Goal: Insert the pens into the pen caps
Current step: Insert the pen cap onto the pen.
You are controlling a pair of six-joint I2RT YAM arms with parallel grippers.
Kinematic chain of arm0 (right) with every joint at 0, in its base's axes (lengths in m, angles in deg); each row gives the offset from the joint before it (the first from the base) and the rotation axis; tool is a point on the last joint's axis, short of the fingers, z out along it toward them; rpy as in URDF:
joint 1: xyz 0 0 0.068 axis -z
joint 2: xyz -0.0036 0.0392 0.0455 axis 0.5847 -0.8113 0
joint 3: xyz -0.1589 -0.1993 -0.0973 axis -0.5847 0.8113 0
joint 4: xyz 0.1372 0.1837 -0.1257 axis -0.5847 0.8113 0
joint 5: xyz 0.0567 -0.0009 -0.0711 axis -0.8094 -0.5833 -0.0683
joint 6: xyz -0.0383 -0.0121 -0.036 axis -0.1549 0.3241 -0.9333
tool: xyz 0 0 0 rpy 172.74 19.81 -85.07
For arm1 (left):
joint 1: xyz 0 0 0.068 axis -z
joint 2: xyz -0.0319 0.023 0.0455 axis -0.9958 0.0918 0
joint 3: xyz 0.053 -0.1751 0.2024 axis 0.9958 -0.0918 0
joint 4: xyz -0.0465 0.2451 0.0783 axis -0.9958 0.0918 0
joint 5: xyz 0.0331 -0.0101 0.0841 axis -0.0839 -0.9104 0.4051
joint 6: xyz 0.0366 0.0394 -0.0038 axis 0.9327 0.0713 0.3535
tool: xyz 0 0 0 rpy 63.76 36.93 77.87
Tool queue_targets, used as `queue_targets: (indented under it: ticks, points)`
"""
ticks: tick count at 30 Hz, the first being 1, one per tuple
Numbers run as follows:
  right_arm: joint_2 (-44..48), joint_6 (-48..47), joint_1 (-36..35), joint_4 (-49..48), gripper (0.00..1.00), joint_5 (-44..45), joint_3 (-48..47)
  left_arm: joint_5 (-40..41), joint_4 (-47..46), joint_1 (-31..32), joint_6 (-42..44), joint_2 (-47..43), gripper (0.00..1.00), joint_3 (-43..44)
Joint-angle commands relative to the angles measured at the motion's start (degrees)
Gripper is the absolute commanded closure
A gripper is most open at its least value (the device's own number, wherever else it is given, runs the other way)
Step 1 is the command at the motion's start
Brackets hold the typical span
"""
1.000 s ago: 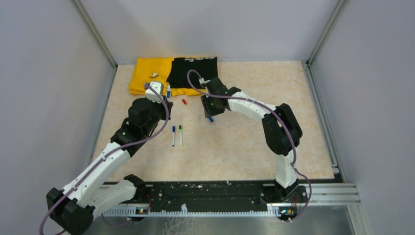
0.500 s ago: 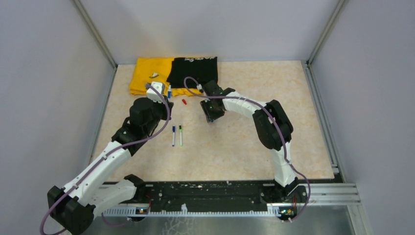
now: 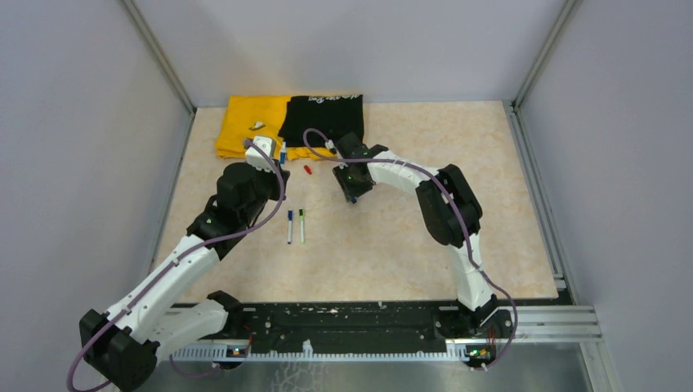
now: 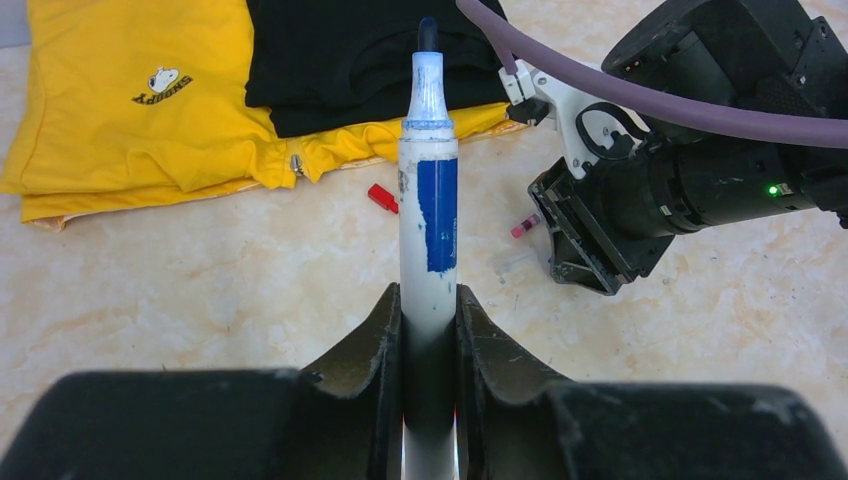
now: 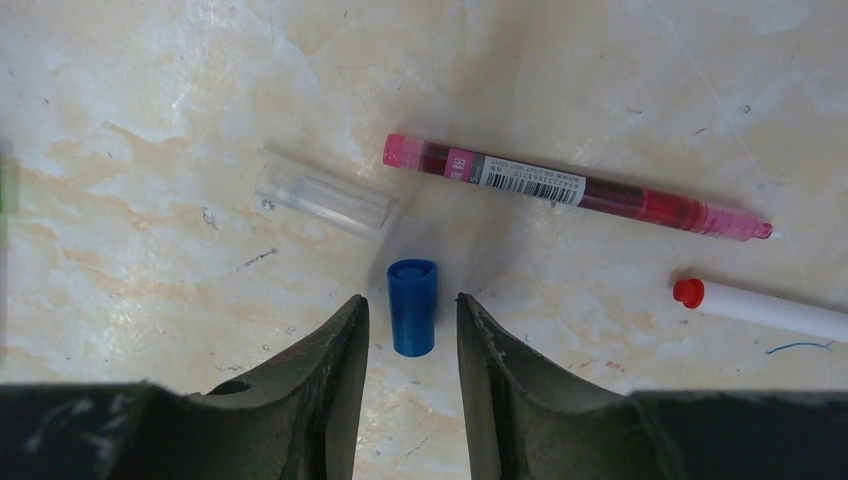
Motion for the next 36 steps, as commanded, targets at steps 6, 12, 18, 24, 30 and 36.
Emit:
queue_targets:
  ticks: [6, 12, 18, 24, 30, 36]
  points:
    - [-2.5, -1.7, 0.4, 1.5, 0.65, 1.1, -3.2, -0.1, -1.6, 0.0, 0.6, 0.2, 0.99, 0.2]
    - [-3.6, -1.9, 0.2, 1.8, 0.66, 1.1, -3.1, 0.0, -1.8, 0.0, 0.6, 0.1, 0.99, 0.3]
    - [-4.9, -2.3, -0.1, 2.6, 0.71, 1.1, -3.8, 0.2, -1.9, 0.0, 0.6, 0.3, 0.98, 0.1]
    - [-3.0, -2.1, -0.1, 1.7, 0.87, 1.0, -1.6, -0.1, -2.1, 0.0, 0.6, 1.1, 0.98, 0.3]
    - [7.3, 0.5, 0.2, -3.3, 1.0, -0.5, 3.8, -2.0, -2.4, 0.0, 0.5, 2.7, 0.99, 0.9]
    - [23.9, 5.3, 1.5, -14.6, 1.0, -1.0, 15.4, -5.6, -3.0, 0.0, -1.0, 3.7, 1.0, 0.8]
